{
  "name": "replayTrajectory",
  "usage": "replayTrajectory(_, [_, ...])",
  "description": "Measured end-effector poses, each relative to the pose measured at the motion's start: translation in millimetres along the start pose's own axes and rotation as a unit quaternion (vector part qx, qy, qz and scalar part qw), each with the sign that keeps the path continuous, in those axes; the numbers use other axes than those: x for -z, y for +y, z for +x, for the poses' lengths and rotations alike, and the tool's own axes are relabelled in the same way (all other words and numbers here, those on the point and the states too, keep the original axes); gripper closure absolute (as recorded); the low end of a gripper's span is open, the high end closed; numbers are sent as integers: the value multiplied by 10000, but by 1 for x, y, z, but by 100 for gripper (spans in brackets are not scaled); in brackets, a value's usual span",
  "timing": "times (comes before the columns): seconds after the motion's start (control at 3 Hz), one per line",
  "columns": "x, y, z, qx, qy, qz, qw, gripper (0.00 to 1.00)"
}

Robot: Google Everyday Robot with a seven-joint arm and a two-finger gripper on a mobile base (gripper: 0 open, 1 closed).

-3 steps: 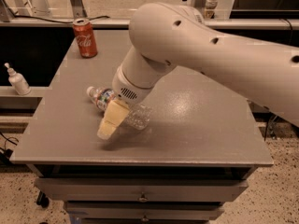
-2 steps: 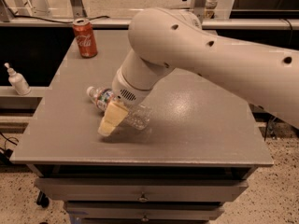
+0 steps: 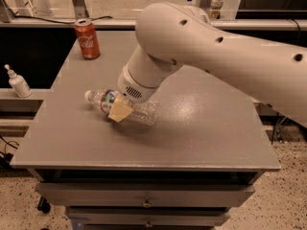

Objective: Pick water bottle

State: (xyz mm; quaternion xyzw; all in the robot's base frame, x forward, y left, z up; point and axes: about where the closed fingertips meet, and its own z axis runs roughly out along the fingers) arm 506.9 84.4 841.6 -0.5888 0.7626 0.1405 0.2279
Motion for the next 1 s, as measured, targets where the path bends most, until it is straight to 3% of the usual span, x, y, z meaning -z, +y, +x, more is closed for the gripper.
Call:
replayTrajectory(0.33, [18,-13,0,-4,-52,129,9999,87])
replayTrajectory(0.67, [94,-44,2,76,-402,424,9983,100])
replayTrajectory(1.0, [98,-44,-2,108,-436,446,9980,100])
